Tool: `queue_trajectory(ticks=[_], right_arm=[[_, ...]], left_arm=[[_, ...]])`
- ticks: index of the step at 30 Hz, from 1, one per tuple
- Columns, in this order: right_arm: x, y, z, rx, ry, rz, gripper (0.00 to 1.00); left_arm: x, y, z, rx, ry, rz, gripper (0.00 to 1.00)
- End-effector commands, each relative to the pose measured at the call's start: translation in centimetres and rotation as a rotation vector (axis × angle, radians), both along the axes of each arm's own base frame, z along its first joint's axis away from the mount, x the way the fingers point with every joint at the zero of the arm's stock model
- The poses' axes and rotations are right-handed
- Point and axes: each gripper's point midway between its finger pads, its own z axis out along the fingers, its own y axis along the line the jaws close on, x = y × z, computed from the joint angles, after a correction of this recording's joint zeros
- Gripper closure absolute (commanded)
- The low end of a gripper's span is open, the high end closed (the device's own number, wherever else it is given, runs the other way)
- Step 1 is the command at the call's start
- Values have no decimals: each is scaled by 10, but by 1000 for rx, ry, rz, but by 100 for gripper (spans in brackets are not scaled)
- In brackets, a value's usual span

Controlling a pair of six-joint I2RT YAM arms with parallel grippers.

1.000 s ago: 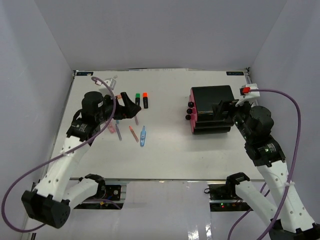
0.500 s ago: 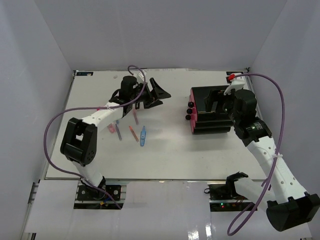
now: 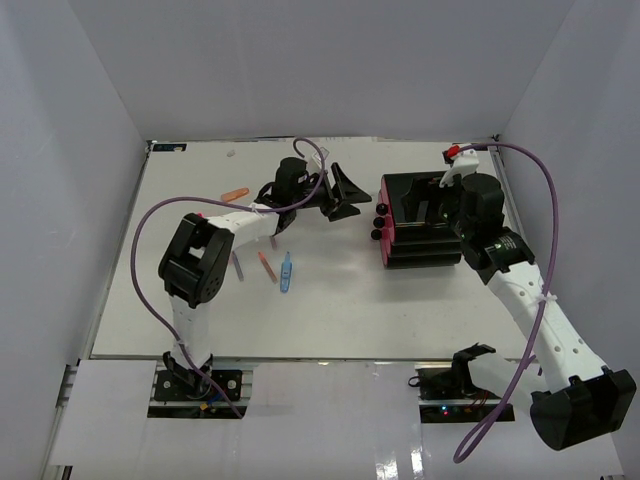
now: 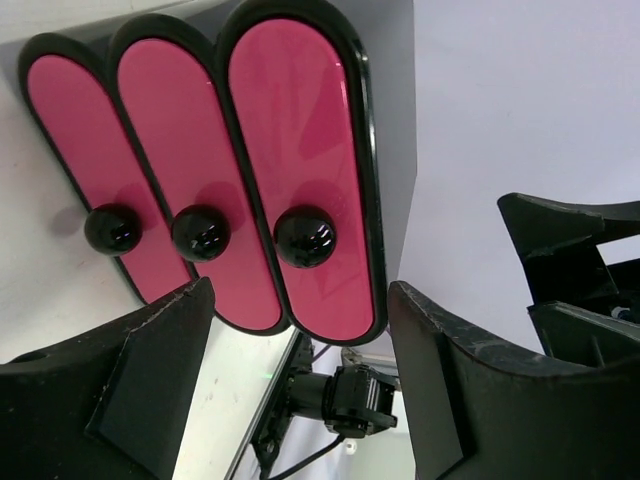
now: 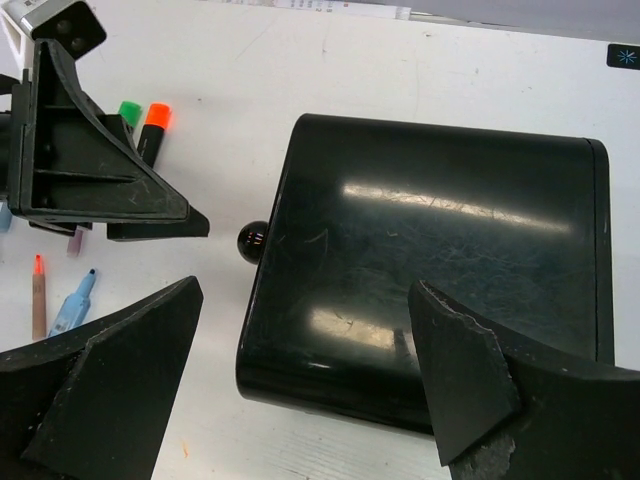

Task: Sort the stationery into containers
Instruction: Open the drawer in the storage box.

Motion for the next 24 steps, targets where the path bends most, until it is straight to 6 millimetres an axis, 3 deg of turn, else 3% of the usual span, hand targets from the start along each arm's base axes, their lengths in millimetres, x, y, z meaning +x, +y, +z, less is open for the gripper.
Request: queue_trajectory(ticks=[1,11,16,24], right_arm=[[7,5,24,30,-75,22,10],[3,5,16,27,-65,30,10],[2,5,15,26,-74,32,10],[2,12,12,43,-58,62,10]], left_arm=[[-2,-13,42,-84,-103,-36,20],[-18,-42,28,-103,-101,-109,23],[-15,-47,18,-92,-85,-109,26],[-12,-50,21,-90,-111,-109,31]])
